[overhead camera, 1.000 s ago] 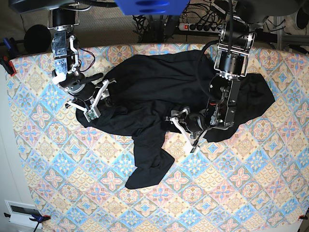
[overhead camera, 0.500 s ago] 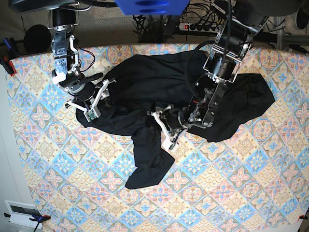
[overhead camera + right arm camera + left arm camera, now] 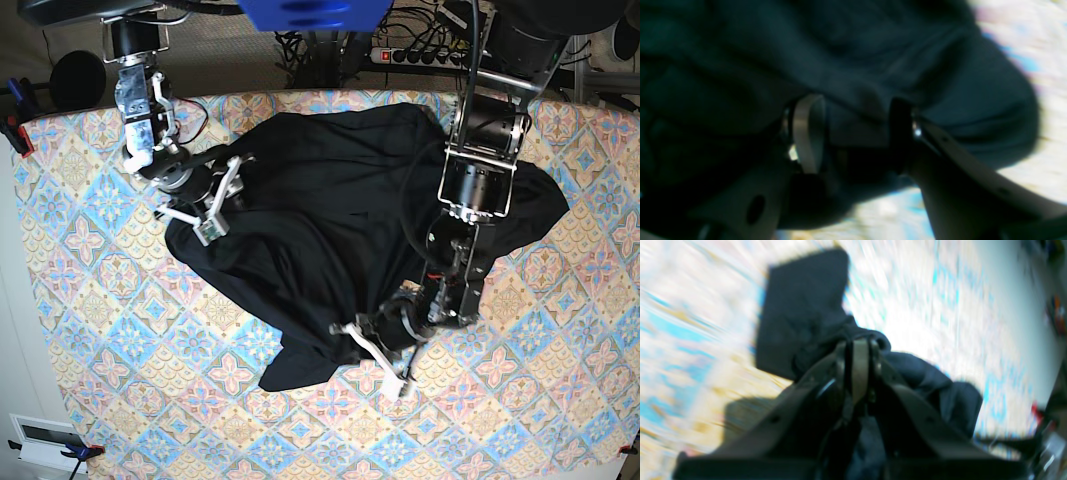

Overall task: Layout the t-shirt on the table in an organized manner, then fold the t-shirt properly
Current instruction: 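Reach the left gripper across the shirt and drag fabric outward, then grasp the shirt with both grippers and stretch it apart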

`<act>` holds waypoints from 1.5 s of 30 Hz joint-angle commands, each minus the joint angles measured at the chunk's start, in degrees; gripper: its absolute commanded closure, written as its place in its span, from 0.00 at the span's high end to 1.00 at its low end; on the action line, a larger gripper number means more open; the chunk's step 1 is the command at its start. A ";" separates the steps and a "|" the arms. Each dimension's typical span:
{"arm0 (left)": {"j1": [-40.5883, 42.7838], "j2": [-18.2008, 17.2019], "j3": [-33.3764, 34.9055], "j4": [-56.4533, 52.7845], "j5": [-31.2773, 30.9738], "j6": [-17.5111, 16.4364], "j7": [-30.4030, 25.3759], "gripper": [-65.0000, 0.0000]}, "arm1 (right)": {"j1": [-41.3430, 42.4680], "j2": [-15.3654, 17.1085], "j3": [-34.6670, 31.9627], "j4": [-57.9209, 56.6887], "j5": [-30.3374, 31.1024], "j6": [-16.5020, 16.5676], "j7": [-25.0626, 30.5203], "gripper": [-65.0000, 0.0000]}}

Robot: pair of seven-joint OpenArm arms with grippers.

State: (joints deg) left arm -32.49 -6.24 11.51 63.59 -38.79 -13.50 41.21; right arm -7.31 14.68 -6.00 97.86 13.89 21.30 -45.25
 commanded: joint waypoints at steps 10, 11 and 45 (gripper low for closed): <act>-7.99 -1.28 -7.33 -4.47 4.02 -0.44 -1.52 0.00 | 0.94 0.49 -2.66 -5.34 0.40 0.19 1.08 0.36; -8.43 -1.36 -7.77 -5.35 4.63 -0.44 -1.87 0.00 | 1.46 0.49 -2.75 -6.04 0.40 0.19 0.99 0.35; 11.08 -15.69 -18.67 9.86 1.99 -0.44 1.12 0.34 | 20.10 0.49 -11.10 -11.49 0.48 0.11 3.36 0.44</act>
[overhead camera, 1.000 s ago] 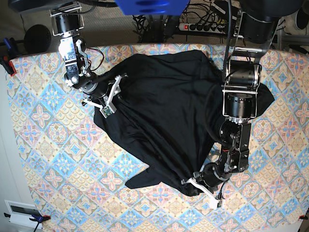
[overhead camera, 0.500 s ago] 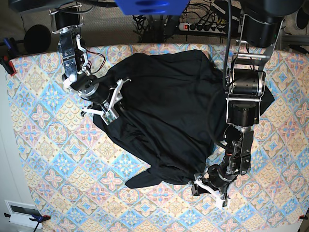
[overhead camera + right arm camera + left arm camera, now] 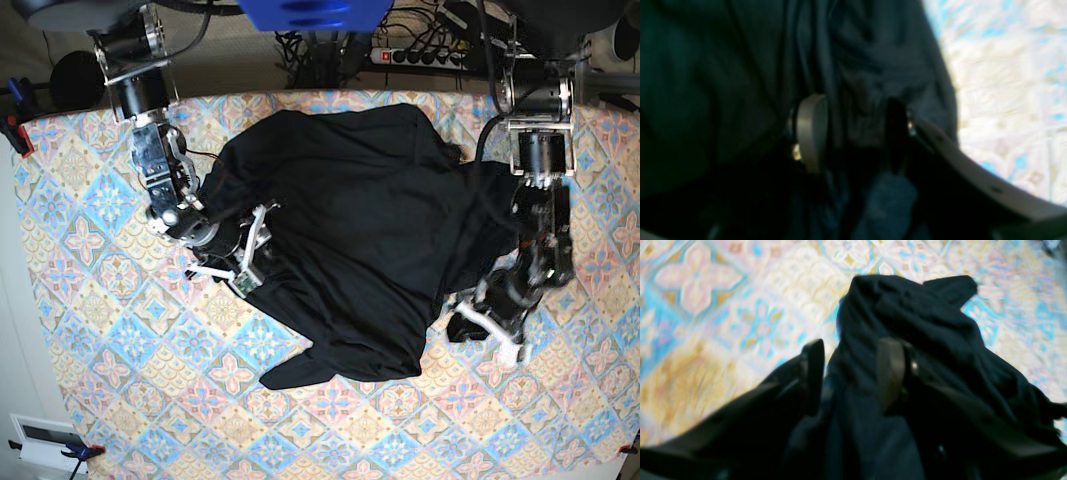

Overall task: Layout the t-shirt on the table in an organized manner, then fold the t-shirt properly
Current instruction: 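Grasp the shirt with both grippers and stretch it apart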

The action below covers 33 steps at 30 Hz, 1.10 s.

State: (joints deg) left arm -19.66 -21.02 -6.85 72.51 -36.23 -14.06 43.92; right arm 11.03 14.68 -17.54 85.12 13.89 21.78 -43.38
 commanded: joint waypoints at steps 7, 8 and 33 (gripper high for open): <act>6.52 -0.92 -10.60 7.45 -0.74 0.04 3.77 0.30 | 8.27 0.49 -3.16 -5.34 0.48 -0.37 3.68 0.45; 7.40 -0.92 -11.04 7.97 -0.74 0.04 3.77 0.30 | 8.89 0.49 -3.60 -6.40 0.48 -0.37 3.95 0.45; 13.55 -0.57 -12.62 12.81 -1.53 -0.13 3.86 0.30 | 10.91 4.97 -5.27 -8.59 0.48 -0.37 4.65 0.01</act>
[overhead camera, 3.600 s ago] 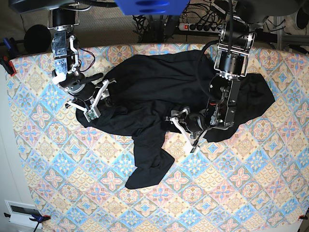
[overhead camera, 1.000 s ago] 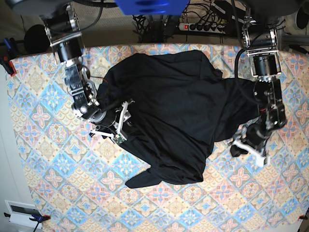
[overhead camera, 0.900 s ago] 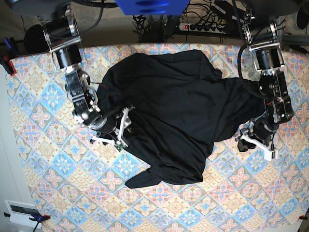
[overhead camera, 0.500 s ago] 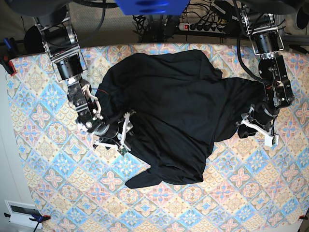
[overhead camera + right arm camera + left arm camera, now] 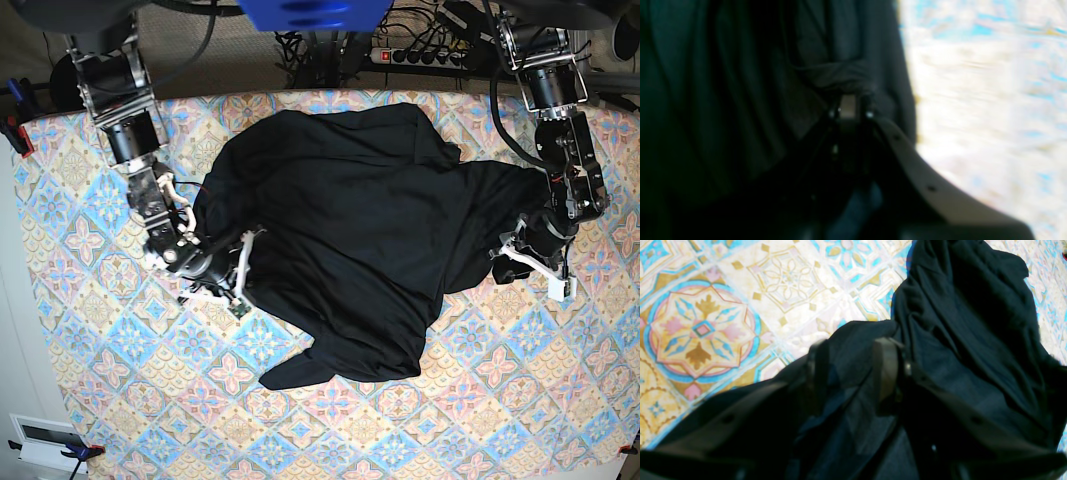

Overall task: Layout the t-shirt on the table in an organized manner, then fold the t-shirt properly
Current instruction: 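Grasp the shirt with both grippers and stretch it apart, then drag the held fabric with the right gripper away from the left gripper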

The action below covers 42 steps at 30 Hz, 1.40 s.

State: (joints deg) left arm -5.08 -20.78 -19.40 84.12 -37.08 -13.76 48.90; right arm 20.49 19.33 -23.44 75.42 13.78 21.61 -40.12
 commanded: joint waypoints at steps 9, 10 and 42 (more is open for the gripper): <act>-0.94 -0.72 0.01 1.29 -0.68 -0.61 -1.12 0.30 | -6.21 3.22 14.34 9.99 0.77 0.06 1.22 0.00; -0.94 -0.72 0.01 1.29 -0.68 -0.61 -1.12 0.30 | -6.91 3.22 16.01 10.25 0.77 0.06 1.22 0.00; 3.10 -4.85 10.83 3.49 -2.96 -0.70 -1.30 0.31 | -13.94 2.78 42.21 14.65 -18.48 -2.22 -2.30 0.30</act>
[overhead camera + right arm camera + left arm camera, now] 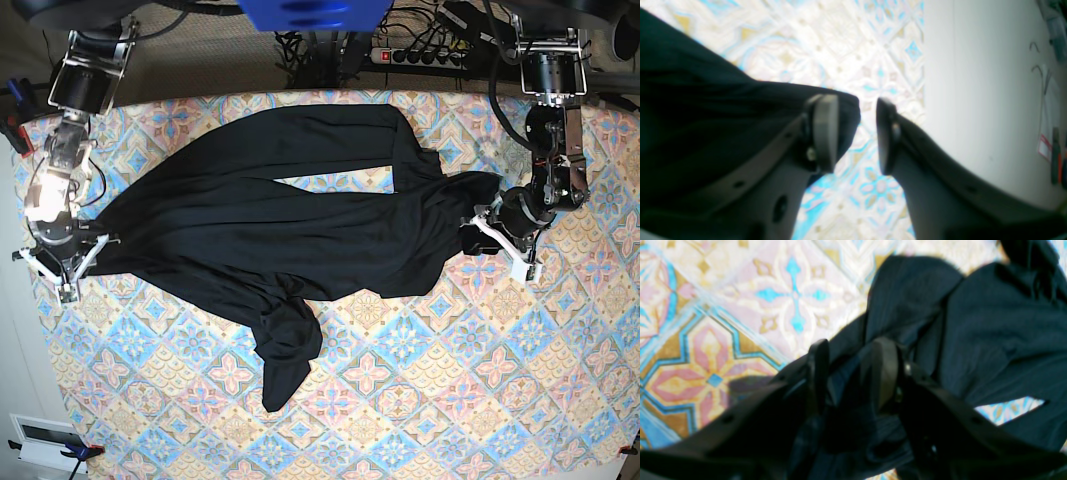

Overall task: Layout the t-shirt on the table in an organized manner, then fold the t-shirt properly
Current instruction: 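Drag the held fabric with the right gripper away from the left gripper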

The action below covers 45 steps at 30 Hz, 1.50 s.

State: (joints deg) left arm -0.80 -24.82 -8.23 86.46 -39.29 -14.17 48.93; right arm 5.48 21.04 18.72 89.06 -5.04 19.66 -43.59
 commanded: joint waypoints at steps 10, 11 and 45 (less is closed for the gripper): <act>-0.30 -1.16 -0.69 1.15 -1.02 -0.29 -1.32 0.31 | 9.07 1.51 -18.15 -0.22 9.48 2.89 1.79 0.32; 0.14 -1.16 -0.78 1.15 -0.93 -0.29 -1.32 0.31 | 10.66 1.51 -19.64 -1.63 9.65 4.82 1.79 0.32; 0.58 0.77 -0.52 1.15 -0.84 -0.29 -1.32 0.31 | 17.34 4.68 -41.18 -31.25 9.83 10.98 13.57 0.21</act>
State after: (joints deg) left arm 0.58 -23.18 -8.40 86.56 -39.40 -14.20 48.49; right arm 22.70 24.91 -22.39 58.28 8.45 31.90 -26.35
